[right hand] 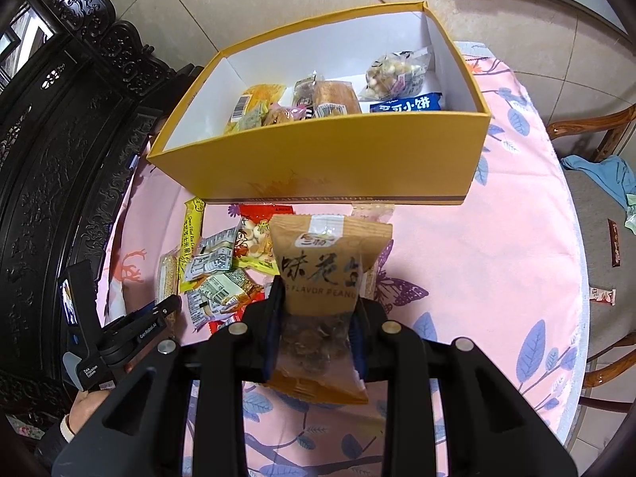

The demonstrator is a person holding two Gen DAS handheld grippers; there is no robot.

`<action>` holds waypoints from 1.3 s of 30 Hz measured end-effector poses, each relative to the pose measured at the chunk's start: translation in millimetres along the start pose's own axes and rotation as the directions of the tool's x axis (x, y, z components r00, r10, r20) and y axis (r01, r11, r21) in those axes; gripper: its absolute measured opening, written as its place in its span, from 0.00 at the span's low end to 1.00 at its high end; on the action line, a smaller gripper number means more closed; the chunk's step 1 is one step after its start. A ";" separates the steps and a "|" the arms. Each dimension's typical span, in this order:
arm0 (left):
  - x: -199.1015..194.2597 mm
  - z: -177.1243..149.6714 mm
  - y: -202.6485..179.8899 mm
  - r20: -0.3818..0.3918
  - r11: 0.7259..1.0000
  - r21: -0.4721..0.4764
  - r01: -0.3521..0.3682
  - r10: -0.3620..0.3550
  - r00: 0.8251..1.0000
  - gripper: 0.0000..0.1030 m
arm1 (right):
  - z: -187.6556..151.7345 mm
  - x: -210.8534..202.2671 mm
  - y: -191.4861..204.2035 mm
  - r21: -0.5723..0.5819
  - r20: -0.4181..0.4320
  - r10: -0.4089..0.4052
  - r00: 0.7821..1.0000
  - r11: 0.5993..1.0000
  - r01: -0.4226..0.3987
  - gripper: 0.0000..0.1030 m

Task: Organize snacks
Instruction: 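Grasp the white sesame bar pack with the left tool while right holds peanut bag, then drop the sesame bar and peanut bag into the yellow box with both tools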

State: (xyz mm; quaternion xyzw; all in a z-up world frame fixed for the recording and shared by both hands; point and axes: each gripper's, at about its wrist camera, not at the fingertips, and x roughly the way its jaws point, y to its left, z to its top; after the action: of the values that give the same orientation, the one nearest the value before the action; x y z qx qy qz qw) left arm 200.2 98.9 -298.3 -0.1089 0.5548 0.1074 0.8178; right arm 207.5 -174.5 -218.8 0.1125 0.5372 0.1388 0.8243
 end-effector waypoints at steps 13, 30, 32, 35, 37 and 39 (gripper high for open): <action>-50.7 -5.8 13.0 0.085 0.998 -0.044 0.048 -0.044 0.995 0.28 | -3.6 -19.7 2.7 -0.004 0.041 0.019 0.999 1.000 -0.019 0.28; -161.4 76.2 -50.4 0.333 0.963 0.090 0.253 -0.269 0.904 0.29 | 46.8 -62.1 5.4 -0.037 0.189 0.058 0.980 0.998 -0.051 0.29; -168.8 93.2 -63.8 0.346 0.950 0.116 0.289 -0.311 0.885 0.29 | 62.2 -67.4 6.8 -0.052 0.221 0.061 0.973 0.997 -0.050 0.29; -179.5 116.8 -89.6 0.381 0.940 0.189 0.283 -0.336 0.861 0.29 | 82.3 -71.3 9.8 -0.072 0.259 0.061 0.964 0.996 -0.044 0.29; -181.1 135.0 -105.9 0.390 0.931 0.222 0.288 -0.356 0.849 0.29 | 97.0 -72.5 10.5 -0.087 0.278 0.062 0.958 0.995 -0.040 0.29; -182.2 150.3 -120.3 0.400 0.927 0.242 0.286 -0.363 0.841 0.29 | 113.0 -70.9 8.6 -0.090 0.297 0.062 0.953 0.995 -0.037 0.29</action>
State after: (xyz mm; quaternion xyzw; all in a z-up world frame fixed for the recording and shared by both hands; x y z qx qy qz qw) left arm 302.9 19.0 -67.4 -0.1032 0.3373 -0.0599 0.9338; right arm 283.0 -195.3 -110.4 0.1112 0.3969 0.1633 0.8964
